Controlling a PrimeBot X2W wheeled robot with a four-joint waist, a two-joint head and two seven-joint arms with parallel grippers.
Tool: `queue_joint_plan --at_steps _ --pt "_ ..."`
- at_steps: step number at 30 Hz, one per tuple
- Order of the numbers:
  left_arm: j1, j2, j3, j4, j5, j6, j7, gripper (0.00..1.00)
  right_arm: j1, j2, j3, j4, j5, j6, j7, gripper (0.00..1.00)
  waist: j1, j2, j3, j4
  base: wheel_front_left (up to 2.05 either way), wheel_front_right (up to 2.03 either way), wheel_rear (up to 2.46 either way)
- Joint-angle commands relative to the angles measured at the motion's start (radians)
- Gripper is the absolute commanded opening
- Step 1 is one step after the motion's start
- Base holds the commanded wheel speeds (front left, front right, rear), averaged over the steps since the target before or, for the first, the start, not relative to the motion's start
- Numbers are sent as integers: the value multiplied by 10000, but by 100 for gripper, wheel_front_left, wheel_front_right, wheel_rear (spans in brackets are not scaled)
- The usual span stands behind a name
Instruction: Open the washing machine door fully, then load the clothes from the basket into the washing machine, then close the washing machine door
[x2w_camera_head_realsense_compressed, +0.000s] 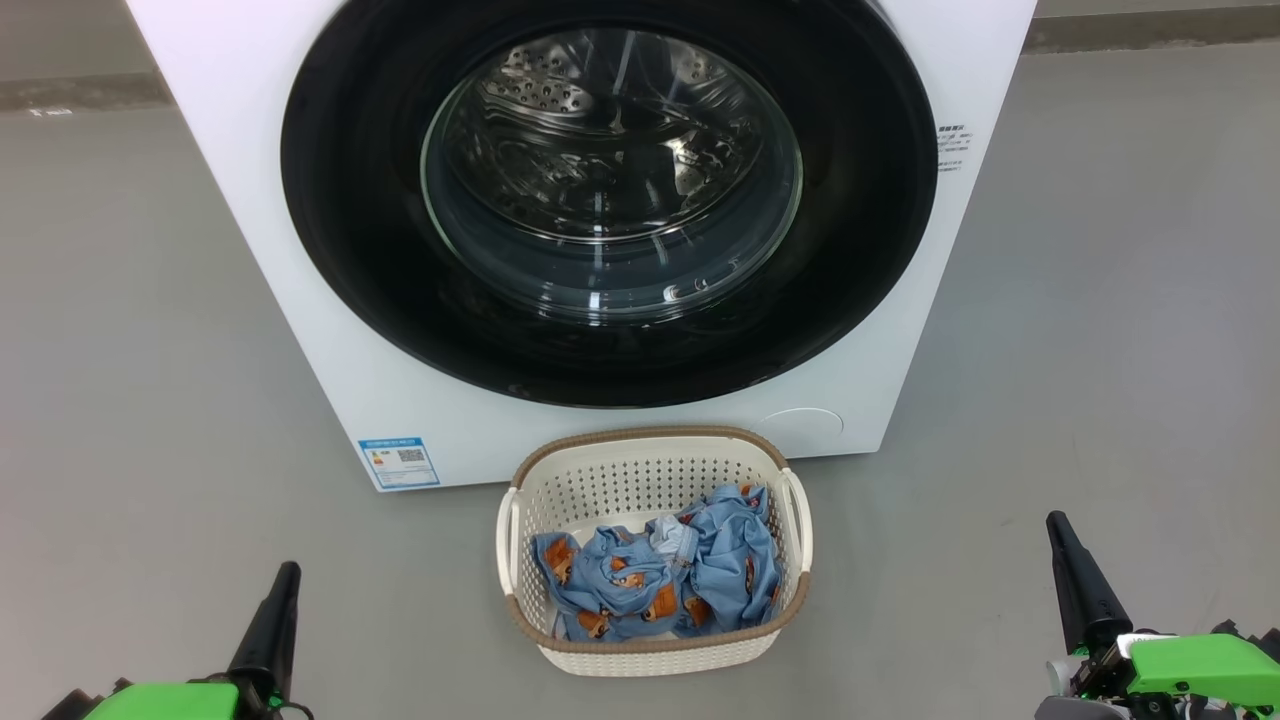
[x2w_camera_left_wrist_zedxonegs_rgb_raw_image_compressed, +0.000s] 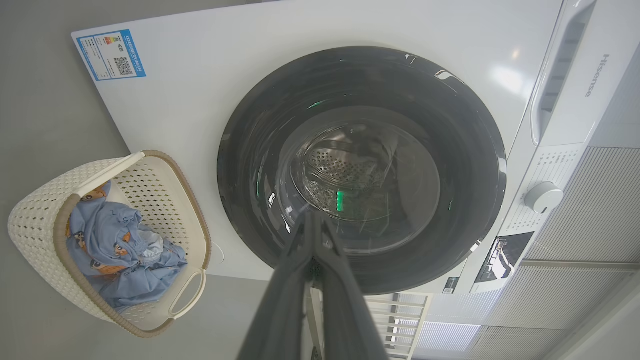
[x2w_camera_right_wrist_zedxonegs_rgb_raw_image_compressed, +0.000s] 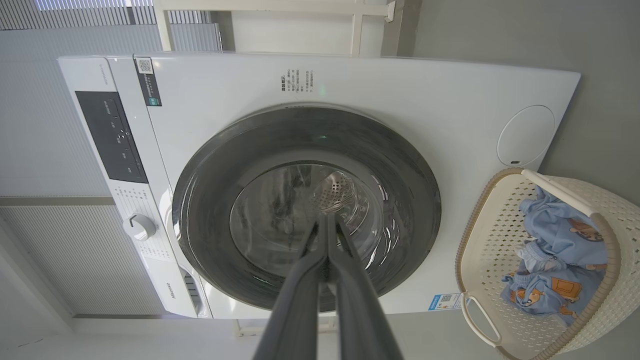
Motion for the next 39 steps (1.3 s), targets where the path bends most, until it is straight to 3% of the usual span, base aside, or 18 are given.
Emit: queue_joint_plan --at_steps 1,39 --pt "-430 116 344 -190 103 -29 21 0 -411 -43 225 -248 -36 17 83 0 0 0 0 0 0 0 0" --pt "-433 92 379 -189 132 -29 49 0 -412 -37 216 -248 -44 17 90 0 0 0 0 0 0 0 0"
